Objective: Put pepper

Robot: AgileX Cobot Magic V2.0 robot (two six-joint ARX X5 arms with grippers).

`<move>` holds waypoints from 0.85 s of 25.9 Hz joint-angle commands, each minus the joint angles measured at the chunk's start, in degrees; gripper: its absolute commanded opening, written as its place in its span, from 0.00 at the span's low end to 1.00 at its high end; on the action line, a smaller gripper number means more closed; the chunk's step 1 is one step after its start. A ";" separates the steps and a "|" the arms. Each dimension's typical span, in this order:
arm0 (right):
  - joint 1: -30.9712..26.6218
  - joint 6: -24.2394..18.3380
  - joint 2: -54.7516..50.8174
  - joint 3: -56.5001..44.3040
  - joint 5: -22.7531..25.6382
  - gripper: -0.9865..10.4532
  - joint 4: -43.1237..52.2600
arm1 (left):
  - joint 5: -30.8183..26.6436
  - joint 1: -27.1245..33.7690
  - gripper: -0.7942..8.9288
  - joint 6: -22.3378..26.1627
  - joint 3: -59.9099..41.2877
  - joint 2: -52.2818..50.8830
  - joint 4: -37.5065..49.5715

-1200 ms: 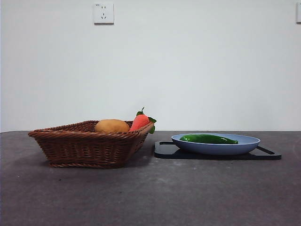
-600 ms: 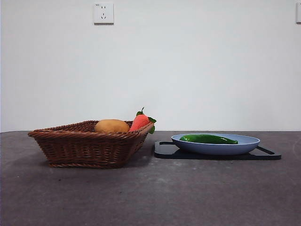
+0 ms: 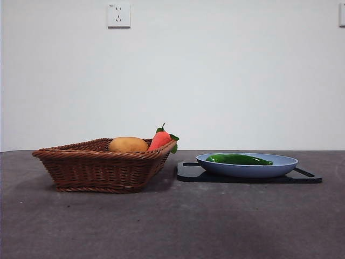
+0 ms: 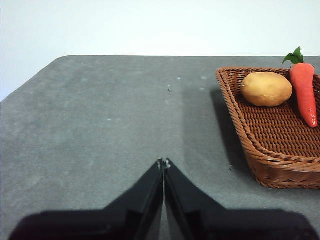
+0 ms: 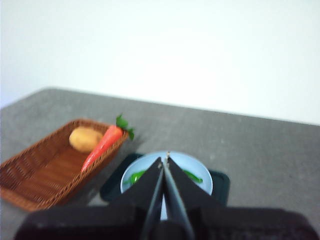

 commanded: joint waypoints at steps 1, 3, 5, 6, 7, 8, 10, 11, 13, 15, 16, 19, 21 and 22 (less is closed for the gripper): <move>-0.02 4.85 -3.56 -8.94 3.02 0.10 8.98 | 0.07 0.20 0.09 -0.37 -0.61 -0.22 0.59; -0.02 6.23 -6.12 -14.23 5.07 0.10 13.20 | 0.04 0.20 0.09 -0.37 -0.61 -0.22 0.59; 0.02 6.78 -8.76 -19.41 6.78 0.10 16.44 | 0.04 0.20 0.09 -0.37 -0.61 -0.22 0.59; 0.02 6.78 -9.73 -20.90 7.61 0.10 16.90 | 0.04 0.20 0.09 -0.37 -0.61 -0.22 0.59; 0.02 6.75 -10.93 -22.64 8.83 0.10 16.96 | 0.04 0.20 0.09 -0.37 -0.61 -0.22 0.59; 0.02 6.75 -12.00 -24.35 10.08 0.10 17.11 | 0.04 0.20 0.09 -0.37 -0.61 -0.22 0.59; 0.02 6.75 -13.75 -27.26 10.54 0.10 17.49 | 0.04 0.20 0.09 -0.37 -0.61 -0.22 0.59; 0.02 6.75 -14.58 -28.74 10.54 0.10 17.79 | 0.04 0.20 0.09 -0.37 -0.61 -0.22 0.59; 0.02 6.80 -15.91 -31.04 10.54 0.10 18.05 | 0.07 0.20 0.09 -0.37 -0.61 -0.22 0.59; 0.02 7.08 -16.94 -32.85 10.34 0.10 18.10 | 0.04 0.20 0.09 -0.37 -0.61 -0.22 0.59; 0.02 7.52 -17.25 -33.64 10.34 0.10 18.16 | 0.04 0.20 0.09 -0.37 -0.61 -0.22 0.59; 0.02 8.13 -17.22 -35.01 10.34 0.10 18.08 | 0.07 0.20 0.09 -0.37 -0.61 -0.22 0.59; 0.02 8.13 -17.22 -35.78 10.32 0.10 18.08 | 0.04 0.20 0.09 -0.37 -0.61 -0.22 0.59; 0.02 8.35 -17.22 -36.20 10.32 0.10 18.08 | 0.04 0.20 0.09 -0.37 -0.61 -0.22 0.57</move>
